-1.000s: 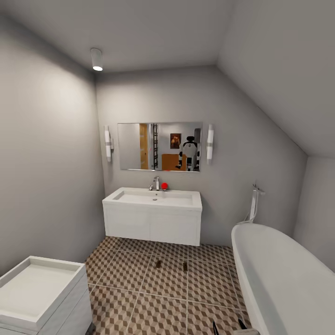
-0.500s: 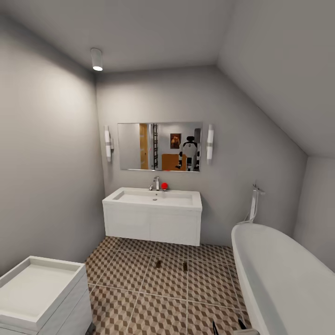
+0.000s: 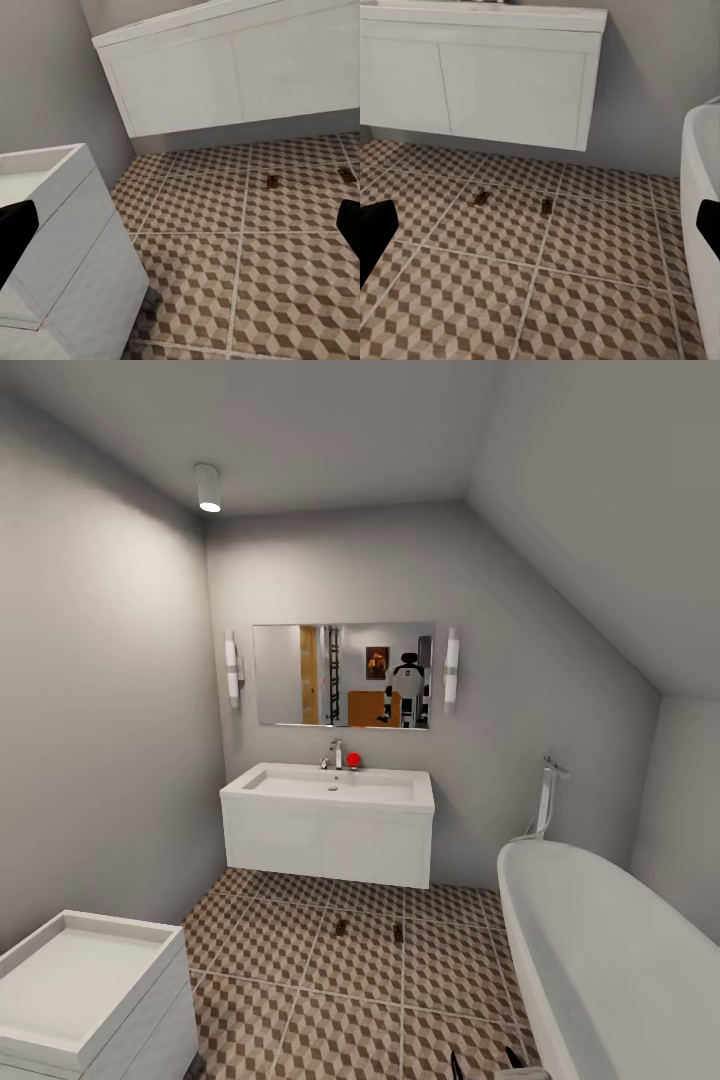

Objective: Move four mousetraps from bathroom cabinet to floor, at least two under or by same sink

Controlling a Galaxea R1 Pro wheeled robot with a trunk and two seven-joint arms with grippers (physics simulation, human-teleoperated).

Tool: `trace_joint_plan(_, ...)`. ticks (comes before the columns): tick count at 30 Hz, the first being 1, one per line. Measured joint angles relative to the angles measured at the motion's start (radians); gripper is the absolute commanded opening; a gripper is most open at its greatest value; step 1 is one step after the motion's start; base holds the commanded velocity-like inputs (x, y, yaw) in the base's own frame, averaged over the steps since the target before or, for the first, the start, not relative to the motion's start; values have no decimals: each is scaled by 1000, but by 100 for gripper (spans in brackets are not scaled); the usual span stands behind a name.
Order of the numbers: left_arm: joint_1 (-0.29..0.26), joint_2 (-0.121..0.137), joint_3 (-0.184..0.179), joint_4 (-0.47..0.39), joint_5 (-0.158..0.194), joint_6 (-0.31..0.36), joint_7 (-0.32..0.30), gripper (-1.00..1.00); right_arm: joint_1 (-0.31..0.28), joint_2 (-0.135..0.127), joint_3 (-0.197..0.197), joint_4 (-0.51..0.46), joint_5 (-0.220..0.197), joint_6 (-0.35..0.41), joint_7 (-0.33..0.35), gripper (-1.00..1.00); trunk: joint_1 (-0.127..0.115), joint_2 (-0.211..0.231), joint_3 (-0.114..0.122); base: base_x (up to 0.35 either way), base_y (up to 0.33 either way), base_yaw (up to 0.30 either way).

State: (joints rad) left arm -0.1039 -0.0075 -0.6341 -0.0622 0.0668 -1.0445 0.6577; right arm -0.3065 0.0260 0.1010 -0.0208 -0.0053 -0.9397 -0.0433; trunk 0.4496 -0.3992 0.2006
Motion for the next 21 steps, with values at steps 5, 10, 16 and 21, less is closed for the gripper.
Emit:
trace_joint_plan(5,0,-1,0,3,0,0,0,100,0,2,0,0,0,0,-3,100,0,0,0,0,0,10)
trace_joint_plan(10,0,-1,0,3,0,0,0,100,0,3,-1,0,-2,0,-4,100,0,0,-4,0,0,94)
trace_joint_plan(16,0,-1,0,3,0,0,0,100,0,3,-2,0,-3,0,-5,100,0,0,-10,0,0,151)
trace_joint_plan(21,0,-1,0,3,0,0,-1,100,0,3,-2,0,-3,0,-5,100,0,0,-16,0,0,172)
